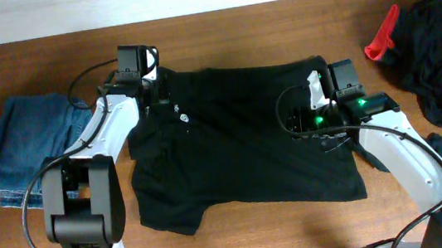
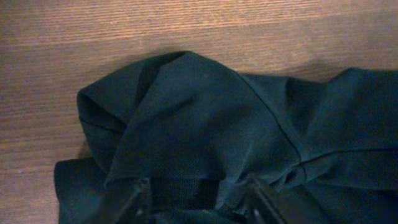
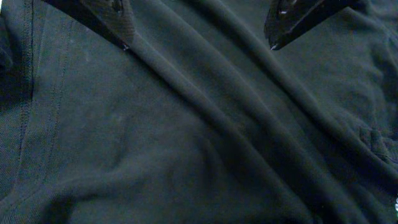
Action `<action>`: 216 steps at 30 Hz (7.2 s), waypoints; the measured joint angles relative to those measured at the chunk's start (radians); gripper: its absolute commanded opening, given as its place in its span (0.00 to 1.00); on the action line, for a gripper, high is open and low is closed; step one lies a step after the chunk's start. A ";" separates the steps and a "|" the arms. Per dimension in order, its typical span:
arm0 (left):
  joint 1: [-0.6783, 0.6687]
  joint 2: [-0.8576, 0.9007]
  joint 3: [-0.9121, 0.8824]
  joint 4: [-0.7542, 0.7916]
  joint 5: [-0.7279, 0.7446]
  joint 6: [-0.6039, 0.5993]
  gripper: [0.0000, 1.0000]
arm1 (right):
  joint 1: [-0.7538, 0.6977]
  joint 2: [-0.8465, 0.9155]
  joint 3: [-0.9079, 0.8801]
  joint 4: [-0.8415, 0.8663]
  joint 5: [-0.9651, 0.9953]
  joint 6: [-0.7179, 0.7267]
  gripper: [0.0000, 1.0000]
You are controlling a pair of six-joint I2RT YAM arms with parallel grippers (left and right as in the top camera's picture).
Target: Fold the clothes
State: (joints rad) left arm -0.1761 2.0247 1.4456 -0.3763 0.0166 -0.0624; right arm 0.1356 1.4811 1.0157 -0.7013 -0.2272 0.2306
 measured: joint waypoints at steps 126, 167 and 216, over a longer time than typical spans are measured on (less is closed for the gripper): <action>-0.080 0.100 0.059 -0.540 0.088 -0.066 0.02 | -0.268 0.703 0.499 0.383 0.274 0.003 0.57; -0.155 -0.260 -0.169 -0.712 0.026 -0.078 0.16 | 0.098 0.329 0.649 -0.835 0.074 -0.090 0.64; -0.248 -0.746 -0.501 -0.472 -0.108 -0.158 0.72 | -0.967 0.182 0.061 -0.173 -0.004 0.207 0.34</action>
State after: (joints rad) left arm -0.4244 1.2785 0.9447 -0.8486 -0.0914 -0.2207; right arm -0.8310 1.6634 1.0767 -0.8742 -0.2314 0.4374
